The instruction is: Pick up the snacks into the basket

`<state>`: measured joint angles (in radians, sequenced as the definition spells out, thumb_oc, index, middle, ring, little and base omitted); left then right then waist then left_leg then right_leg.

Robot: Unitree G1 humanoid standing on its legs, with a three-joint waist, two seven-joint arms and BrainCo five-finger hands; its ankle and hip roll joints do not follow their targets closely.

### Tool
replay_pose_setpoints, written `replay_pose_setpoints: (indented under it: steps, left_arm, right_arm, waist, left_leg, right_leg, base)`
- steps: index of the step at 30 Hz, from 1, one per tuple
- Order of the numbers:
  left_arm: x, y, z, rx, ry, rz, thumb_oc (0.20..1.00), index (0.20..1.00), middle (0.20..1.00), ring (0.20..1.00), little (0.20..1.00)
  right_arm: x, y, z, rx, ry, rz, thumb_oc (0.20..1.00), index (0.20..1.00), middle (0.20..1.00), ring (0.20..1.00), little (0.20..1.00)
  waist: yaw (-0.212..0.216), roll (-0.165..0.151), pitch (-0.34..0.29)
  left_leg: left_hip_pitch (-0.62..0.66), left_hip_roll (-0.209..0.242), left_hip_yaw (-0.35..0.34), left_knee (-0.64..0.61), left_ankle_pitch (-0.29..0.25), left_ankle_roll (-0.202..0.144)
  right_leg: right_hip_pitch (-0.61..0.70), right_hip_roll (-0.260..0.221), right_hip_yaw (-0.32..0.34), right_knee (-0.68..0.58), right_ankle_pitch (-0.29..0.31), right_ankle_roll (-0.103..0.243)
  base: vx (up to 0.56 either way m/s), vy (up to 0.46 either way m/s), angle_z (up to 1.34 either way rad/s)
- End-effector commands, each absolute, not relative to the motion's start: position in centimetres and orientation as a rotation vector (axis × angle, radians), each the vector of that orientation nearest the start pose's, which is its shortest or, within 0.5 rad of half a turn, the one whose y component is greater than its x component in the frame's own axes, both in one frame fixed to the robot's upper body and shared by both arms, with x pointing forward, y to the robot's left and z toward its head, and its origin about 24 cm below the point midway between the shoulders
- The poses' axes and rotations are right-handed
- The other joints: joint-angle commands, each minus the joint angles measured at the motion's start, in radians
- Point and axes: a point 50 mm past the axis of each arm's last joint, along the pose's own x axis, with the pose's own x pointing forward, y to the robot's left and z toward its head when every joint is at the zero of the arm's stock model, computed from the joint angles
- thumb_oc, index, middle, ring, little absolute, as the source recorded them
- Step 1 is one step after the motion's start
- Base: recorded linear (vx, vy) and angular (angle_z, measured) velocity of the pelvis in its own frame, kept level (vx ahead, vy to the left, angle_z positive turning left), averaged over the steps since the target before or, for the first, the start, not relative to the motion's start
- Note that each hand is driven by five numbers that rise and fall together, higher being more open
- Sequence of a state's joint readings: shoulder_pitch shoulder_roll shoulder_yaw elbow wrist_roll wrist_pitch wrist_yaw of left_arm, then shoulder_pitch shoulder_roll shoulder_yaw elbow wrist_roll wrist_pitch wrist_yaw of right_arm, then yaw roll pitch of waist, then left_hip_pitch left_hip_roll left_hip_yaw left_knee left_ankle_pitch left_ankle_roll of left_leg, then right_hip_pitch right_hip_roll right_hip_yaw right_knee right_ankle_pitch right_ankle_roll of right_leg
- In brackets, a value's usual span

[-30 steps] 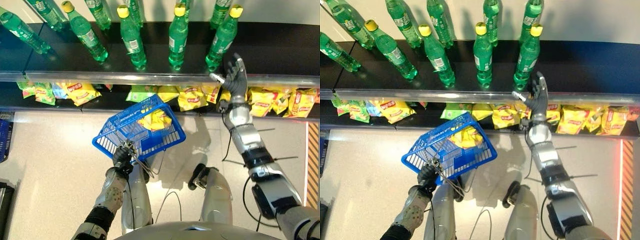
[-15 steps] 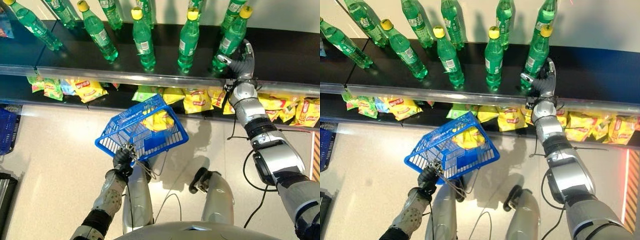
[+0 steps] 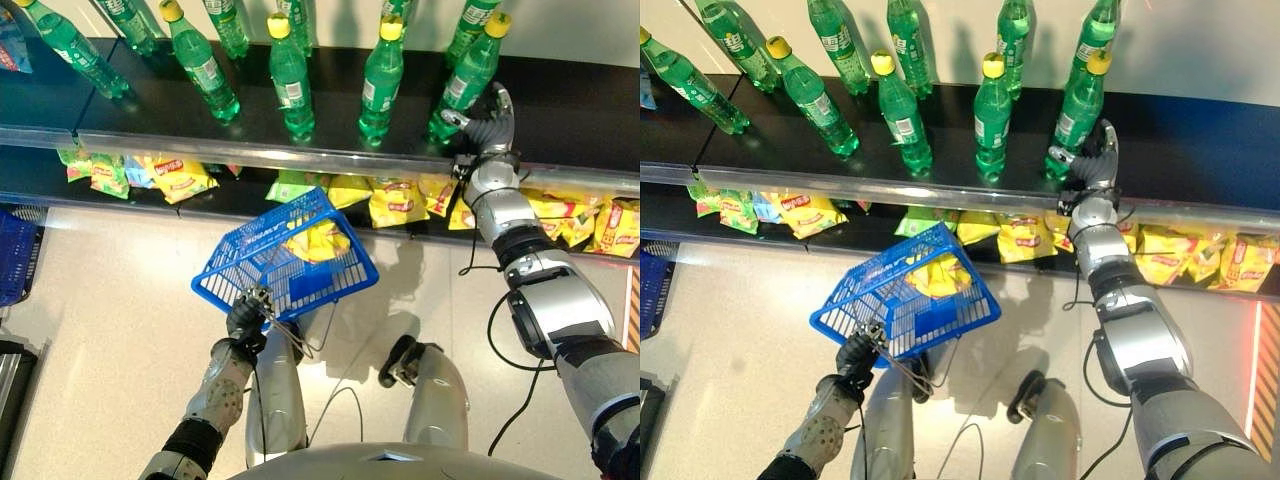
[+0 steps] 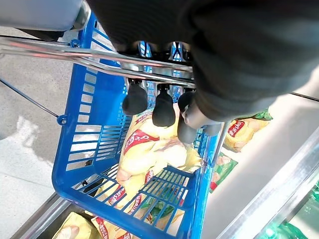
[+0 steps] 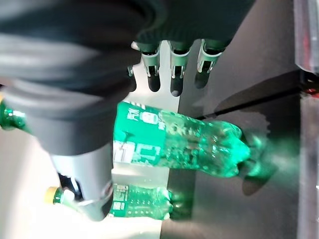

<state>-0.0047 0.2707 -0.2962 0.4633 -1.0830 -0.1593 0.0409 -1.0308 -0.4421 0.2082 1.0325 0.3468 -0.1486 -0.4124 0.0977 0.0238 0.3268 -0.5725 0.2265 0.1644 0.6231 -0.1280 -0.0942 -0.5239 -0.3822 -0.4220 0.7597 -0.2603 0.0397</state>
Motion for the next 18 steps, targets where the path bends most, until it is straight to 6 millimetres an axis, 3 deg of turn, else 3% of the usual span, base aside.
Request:
replay_pose_setpoints:
  steps: [1,3,4,5,7,9,10,11,18]
  left_arm:
    - [20.1,15.2,-6.0,-0.787,0.458,0.068,0.2,0.2,0.2,0.2,0.2]
    - [20.1,15.2,-6.0,-0.788,0.46,0.067,0.2,0.2,0.2,0.2,0.2]
    - [20.1,15.2,-5.9,-0.785,0.457,0.059,0.2,0.2,0.2,0.2,0.2]
    - [20.1,15.1,-6.0,-0.784,0.461,0.056,0.2,0.2,0.2,0.2,0.2]
    - [20.1,15.1,-6.0,-0.783,0.461,0.052,0.2,0.2,0.2,0.2,0.2]
    - [20.0,15.1,-6.0,-0.779,0.465,0.05,0.2,0.2,0.2,0.2,0.2]
    - [20.1,15.1,-6.0,-0.778,0.463,0.047,0.2,0.2,0.2,0.2,0.2]
    - [20.1,15.1,-6.1,-0.774,0.466,0.049,0.2,0.2,0.2,0.2,0.2]
    - [20.2,15.1,-5.9,-0.773,0.456,0.034,0.2,0.2,0.2,0.2,0.2]
  right_arm:
    - [41.0,-23.5,23.0,-0.163,-0.305,-0.469,1.0,1.0,1.0,1.0,1.0]
    - [41.0,-23.5,23.0,-0.166,-0.298,-0.47,1.0,1.0,1.0,1.0,1.0]
    - [41.1,-23.6,23.3,-0.178,-0.293,-0.473,1.0,1.0,1.0,1.0,1.0]
    - [41.2,-23.6,23.5,-0.173,-0.293,-0.473,1.0,1.0,1.0,1.0,1.0]
    - [41.3,-23.7,24.0,-0.175,-0.296,-0.477,1.0,1.0,1.0,1.0,1.0]
    - [41.3,-23.8,24.3,-0.187,-0.295,-0.478,1.0,1.0,1.0,1.0,1.0]
    - [41.3,-23.8,24.4,-0.191,-0.295,-0.478,1.0,1.0,1.0,1.0,1.0]
    - [41.4,-23.7,24.4,-0.205,-0.288,-0.475,1.0,1.0,1.0,1.0,1.0]
    - [41.7,-23.6,25.2,-0.275,-0.267,-0.464,1.0,1.0,1.0,1.0,1.0]
  waist:
    - [0.018,0.019,-0.011]
    - [0.019,0.02,-0.012]
    - [0.021,0.019,-0.013]
    - [0.022,0.02,-0.013]
    - [0.024,0.02,-0.012]
    - [0.027,0.02,-0.014]
    - [0.027,0.02,-0.013]
    - [0.029,0.02,-0.013]
    - [0.04,0.021,-0.009]
  left_leg:
    - [0.012,0.002,0.018,0.006,-0.003,0.027]
    - [0.022,0.002,0.011,0.016,-0.029,0.015]
    - [0.016,0.0,0.016,0.002,0.0,0.026]
    - [0.024,0.001,0.008,0.011,-0.026,0.015]
    - [0.018,-0.002,0.012,-0.002,0.003,0.025]
    - [0.027,-0.001,0.003,0.009,-0.025,0.015]
    - [0.019,-0.004,0.009,-0.005,0.004,0.026]
    - [0.029,-0.003,0.002,0.007,-0.024,0.014]
    - [0.034,-0.009,-0.005,-0.008,-0.016,0.015]
  right_leg:
    - [0.041,0.016,0.014,-0.08,0.13,0.1]
    - [0.049,0.017,0.022,-0.068,0.109,0.115]
    - [0.046,0.017,0.011,-0.084,0.133,0.103]
    - [0.054,0.019,0.02,-0.072,0.11,0.116]
    - [0.051,0.019,0.01,-0.086,0.132,0.103]
    - [0.057,0.02,0.018,-0.071,0.108,0.118]
    - [0.052,0.019,0.008,-0.087,0.133,0.104]
    - [0.061,0.019,0.016,-0.074,0.109,0.119]
    - [0.07,0.019,0.012,-0.076,0.112,0.121]
  base:
    - [-0.06,-0.001,0.02]
    - [0.0,0.0,0.0]
    - [0.08,-0.024,0.02]
    - [-0.06,-0.012,0.02]
    - [0.01,-0.01,0.04]
    - [0.04,-0.012,0.05]
    - [0.0,0.0,0.0]
    - [0.0,0.0,0.0]
    - [0.01,-0.002,0.0]
